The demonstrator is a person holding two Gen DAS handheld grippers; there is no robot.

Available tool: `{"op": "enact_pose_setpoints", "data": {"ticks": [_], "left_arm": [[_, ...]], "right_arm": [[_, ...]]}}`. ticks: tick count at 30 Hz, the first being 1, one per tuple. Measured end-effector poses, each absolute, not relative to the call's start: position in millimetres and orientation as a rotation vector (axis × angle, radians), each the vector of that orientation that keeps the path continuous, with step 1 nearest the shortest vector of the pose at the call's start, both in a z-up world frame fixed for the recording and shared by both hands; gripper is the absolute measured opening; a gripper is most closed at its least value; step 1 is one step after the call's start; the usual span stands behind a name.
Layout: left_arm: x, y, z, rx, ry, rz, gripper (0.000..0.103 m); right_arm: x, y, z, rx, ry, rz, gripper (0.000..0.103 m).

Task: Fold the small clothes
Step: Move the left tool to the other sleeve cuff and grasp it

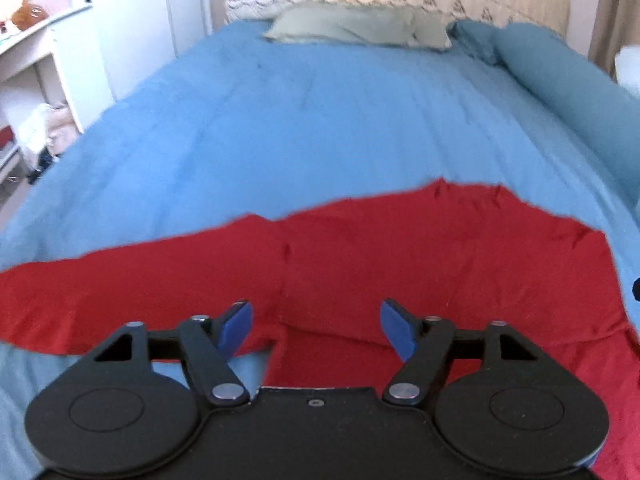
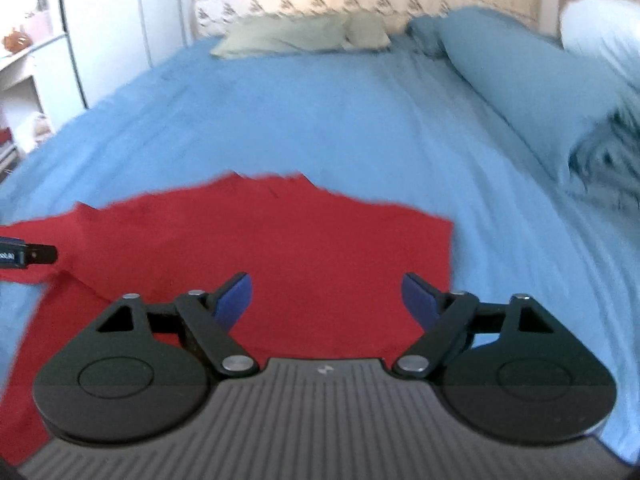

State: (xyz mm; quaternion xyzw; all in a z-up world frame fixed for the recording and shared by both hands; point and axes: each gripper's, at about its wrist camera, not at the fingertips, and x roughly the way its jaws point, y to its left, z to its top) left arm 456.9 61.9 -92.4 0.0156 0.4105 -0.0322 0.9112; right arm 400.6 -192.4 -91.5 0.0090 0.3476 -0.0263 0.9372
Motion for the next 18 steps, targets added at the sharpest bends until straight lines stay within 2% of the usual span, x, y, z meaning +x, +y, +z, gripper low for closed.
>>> {"op": "enact_pose_setpoints", "data": {"ticks": [2, 10, 18], "left_arm": [[445.4, 72.9, -72.7, 0.024, 0.809, -0.028, 0.103], [415.3, 172.5, -28.5, -0.16, 0.769, 0.084, 0.103], [413.6, 313.6, -65.9, -0.401, 0.758, 0.268, 0.103]], "right_arm": [[398.8, -176.0, -70.7, 0.028, 0.695, -0.033, 0.103], [401.4, -88.9, -17.2, 0.059, 0.678, 0.075, 0.103], [419.3, 24.3, -27.6, 0.034, 0.727, 0.15, 0.103]]}}
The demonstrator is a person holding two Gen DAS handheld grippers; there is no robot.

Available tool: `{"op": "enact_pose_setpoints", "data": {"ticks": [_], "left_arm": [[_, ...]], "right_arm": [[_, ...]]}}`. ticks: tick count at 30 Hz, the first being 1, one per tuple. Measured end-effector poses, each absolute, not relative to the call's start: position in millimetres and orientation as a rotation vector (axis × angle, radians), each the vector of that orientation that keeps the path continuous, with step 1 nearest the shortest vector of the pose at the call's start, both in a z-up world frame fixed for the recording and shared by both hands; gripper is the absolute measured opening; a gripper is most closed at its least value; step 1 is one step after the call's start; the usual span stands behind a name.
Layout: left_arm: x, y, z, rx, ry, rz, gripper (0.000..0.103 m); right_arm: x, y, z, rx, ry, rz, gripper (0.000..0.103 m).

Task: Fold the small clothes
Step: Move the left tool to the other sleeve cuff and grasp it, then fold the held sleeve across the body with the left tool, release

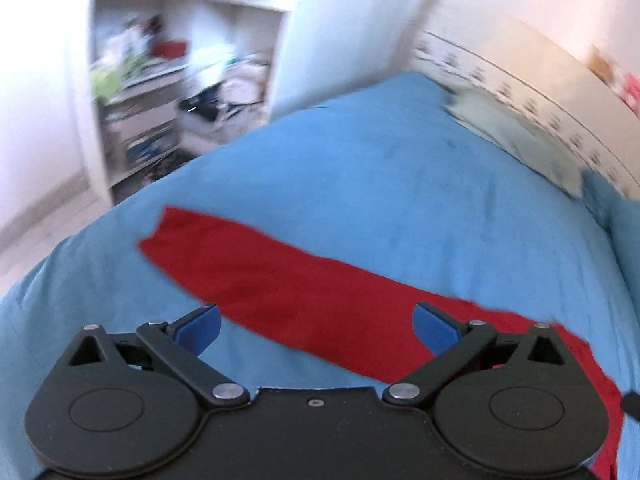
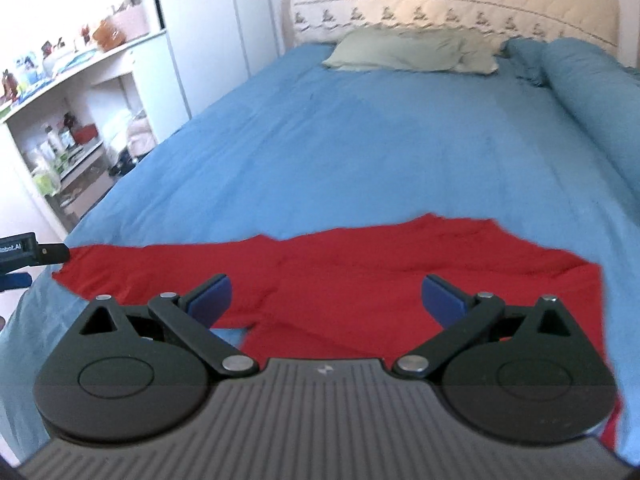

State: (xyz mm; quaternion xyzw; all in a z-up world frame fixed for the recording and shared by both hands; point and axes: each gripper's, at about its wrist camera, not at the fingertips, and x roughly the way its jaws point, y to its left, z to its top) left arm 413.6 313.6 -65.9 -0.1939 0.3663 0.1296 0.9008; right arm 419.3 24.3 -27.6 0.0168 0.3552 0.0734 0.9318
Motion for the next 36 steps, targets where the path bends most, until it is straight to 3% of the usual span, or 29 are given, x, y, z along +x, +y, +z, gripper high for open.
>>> {"op": "enact_pose_setpoints", "data": {"ticks": [8, 19, 20, 21, 23, 29, 36], "left_arm": [[428.6, 410.9, -121.6, -0.592, 0.783, 0.332, 0.092], [450.3, 448.0, -163.8, -0.628, 0.774, 0.362, 0.053], [453.7, 447.4, -164.0, -0.614, 0.778, 0.373, 0.042], [456.7, 446.7, -164.2, -0.599, 0.784, 0.388, 0.025], [463.1, 449.4, -166.6, -0.586, 0.793, 0.412, 0.005], [470.1, 444.0, -150.8, -0.568, 0.764, 0.406, 0.004], [481.9, 383.4, -90.5, -0.456, 0.649, 0.304, 0.004]], "right_arm": [[437.6, 123.6, -61.0, -0.006, 0.779, 0.19, 0.103], [442.5, 170.2, -96.6, -0.076, 0.804, 0.223, 0.103], [442.9, 169.2, -98.3, -0.075, 0.805, 0.221, 0.103], [443.0, 168.2, -99.4, -0.074, 0.806, 0.219, 0.103], [443.6, 164.2, -100.6, -0.068, 0.808, 0.211, 0.103], [443.9, 144.4, -98.8, -0.046, 0.794, 0.184, 0.103], [440.3, 100.1, -88.3, 0.009, 0.762, 0.123, 0.103]]}}
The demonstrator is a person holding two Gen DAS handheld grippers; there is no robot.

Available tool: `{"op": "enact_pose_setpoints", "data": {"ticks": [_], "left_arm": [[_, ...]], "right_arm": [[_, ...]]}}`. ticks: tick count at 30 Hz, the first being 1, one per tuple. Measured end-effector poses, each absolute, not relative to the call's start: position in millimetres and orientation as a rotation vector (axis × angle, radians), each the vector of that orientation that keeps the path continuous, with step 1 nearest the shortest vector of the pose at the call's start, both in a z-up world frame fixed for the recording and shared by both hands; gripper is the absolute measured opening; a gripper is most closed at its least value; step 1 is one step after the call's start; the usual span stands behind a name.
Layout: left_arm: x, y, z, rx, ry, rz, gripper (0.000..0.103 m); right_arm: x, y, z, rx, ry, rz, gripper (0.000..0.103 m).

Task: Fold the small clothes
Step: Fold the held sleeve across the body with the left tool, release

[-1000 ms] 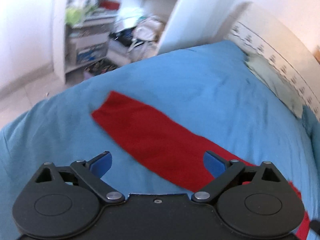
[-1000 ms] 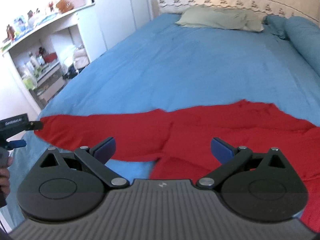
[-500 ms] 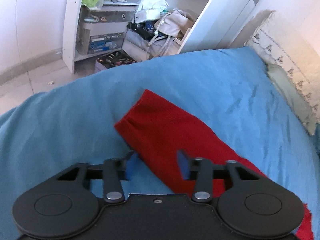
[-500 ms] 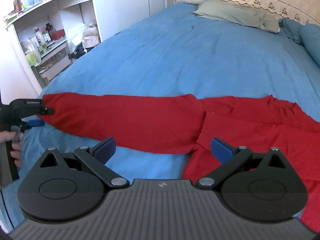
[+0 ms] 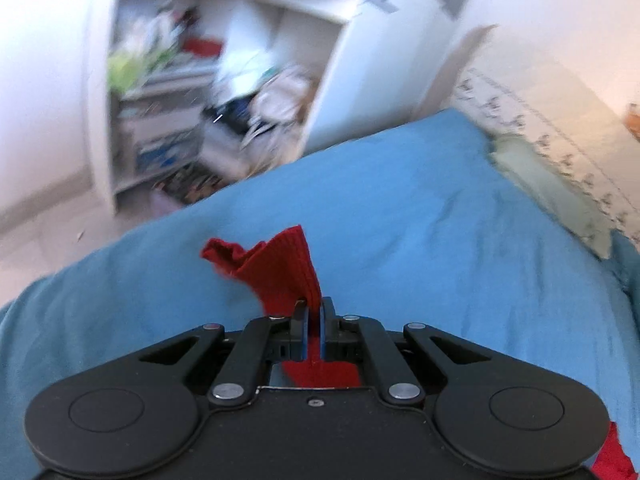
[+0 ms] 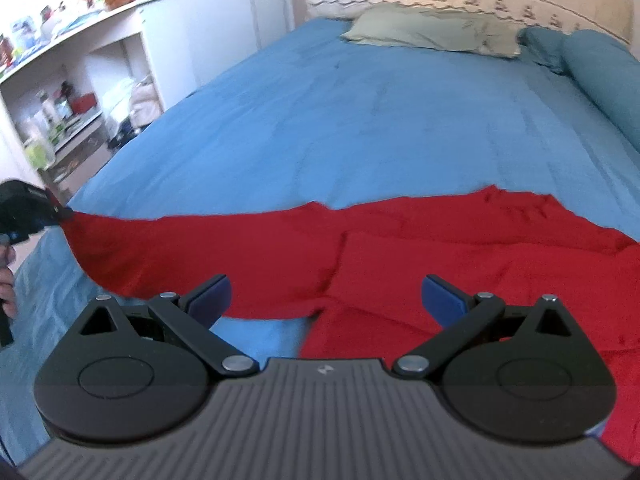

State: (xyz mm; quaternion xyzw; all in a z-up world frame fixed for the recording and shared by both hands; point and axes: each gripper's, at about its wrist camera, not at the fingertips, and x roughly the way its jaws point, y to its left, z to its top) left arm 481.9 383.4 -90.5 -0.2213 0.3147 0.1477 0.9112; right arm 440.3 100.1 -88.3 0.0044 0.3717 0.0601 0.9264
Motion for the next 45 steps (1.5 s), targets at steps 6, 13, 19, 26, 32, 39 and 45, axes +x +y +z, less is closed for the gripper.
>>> {"op": "enact_pose_setpoints", "data": {"ticks": [6, 13, 19, 26, 32, 39, 45], "left_arm": [[496.7, 281.2, -38.3, -0.348, 0.548, 0.139, 0.004], [512.6, 119.6, -16.8, -0.309, 0.542, -0.101, 0.004], [517.5, -14.3, -60.7, -0.25, 0.68, -0.259, 0.004], [506.8, -103.2, -153.3, -0.13, 0.879, -0.271, 0.004], [499.0, -116.1, -179.4, -0.085, 0.914, -0.24, 0.006], [488.8, -104.4, -151.6, -0.105, 0.854, -0.26, 0.075], [480.5, -46.6, -111.1, -0.136, 0.774, -0.167, 0.098]], "right_arm": [[432.7, 41.7, -82.5, 0.08, 0.746, 0.068, 0.103], [413.0, -56.3, -68.2, 0.104, 0.716, -0.002, 0.103], [388.1, -165.2, -57.6, 0.143, 0.716, -0.097, 0.103], [365.0, -260.3, -80.0, 0.278, 0.785, -0.164, 0.103], [356.8, -282.0, -106.8, 0.345, 0.84, -0.151, 0.103], [370.3, -272.8, -107.3, 0.34, 0.84, -0.103, 0.103], [402.4, -251.2, -106.9, 0.361, 0.882, -0.054, 0.103]]}}
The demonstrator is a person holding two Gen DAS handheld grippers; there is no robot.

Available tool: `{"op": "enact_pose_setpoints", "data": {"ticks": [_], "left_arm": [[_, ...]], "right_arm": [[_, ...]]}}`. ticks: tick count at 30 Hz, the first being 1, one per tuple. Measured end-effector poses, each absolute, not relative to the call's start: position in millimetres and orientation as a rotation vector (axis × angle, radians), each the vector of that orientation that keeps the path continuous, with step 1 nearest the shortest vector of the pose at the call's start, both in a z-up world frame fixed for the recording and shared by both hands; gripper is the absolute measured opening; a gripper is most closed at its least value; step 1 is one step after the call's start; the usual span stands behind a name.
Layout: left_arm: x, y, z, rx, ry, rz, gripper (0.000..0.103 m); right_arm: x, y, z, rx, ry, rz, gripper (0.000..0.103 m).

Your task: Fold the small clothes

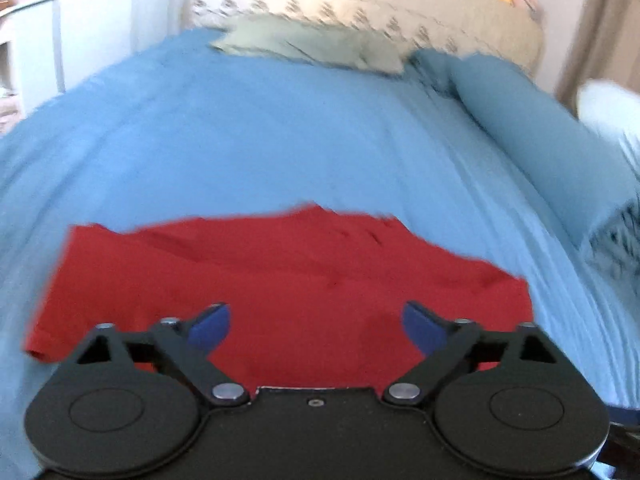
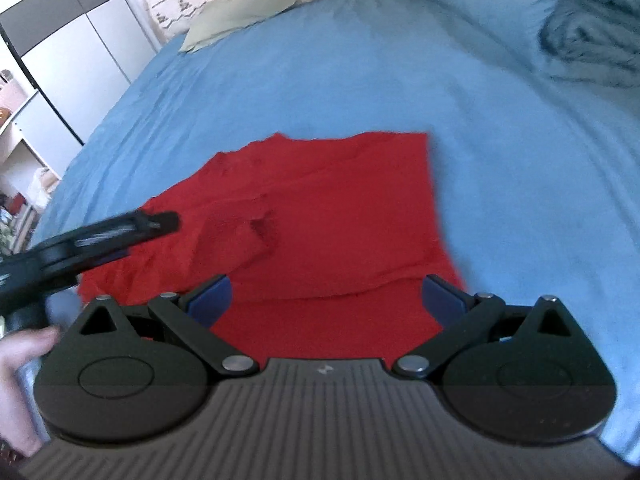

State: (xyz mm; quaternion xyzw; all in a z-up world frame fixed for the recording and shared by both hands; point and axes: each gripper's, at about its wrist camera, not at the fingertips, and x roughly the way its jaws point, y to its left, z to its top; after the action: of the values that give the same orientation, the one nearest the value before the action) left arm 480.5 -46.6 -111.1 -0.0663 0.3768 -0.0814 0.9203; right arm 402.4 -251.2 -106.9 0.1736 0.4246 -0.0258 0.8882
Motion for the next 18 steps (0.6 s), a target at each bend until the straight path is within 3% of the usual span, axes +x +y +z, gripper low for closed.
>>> {"op": "enact_pose_setpoints", "data": {"ticks": [9, 13, 16, 18], "left_arm": [[480.6, 23.1, -109.6, -0.119, 0.789, -0.069, 0.098], [476.7, 45.6, -112.5, -0.119, 0.795, -0.052, 0.098], [476.5, 56.9, -113.4, -0.123, 0.793, -0.045, 0.098], [474.9, 62.6, -113.1, -0.133, 0.795, -0.05, 0.098]], "right_arm": [[476.3, -193.5, -143.3, 0.46, 0.89, -0.028, 0.103], [505.3, -183.1, -167.9, 0.406, 0.921, -0.049, 0.081], [517.5, -179.4, -177.8, 0.38, 0.932, -0.064, 0.075], [519.5, -175.6, -178.2, 0.342, 0.927, -0.076, 0.059]]}}
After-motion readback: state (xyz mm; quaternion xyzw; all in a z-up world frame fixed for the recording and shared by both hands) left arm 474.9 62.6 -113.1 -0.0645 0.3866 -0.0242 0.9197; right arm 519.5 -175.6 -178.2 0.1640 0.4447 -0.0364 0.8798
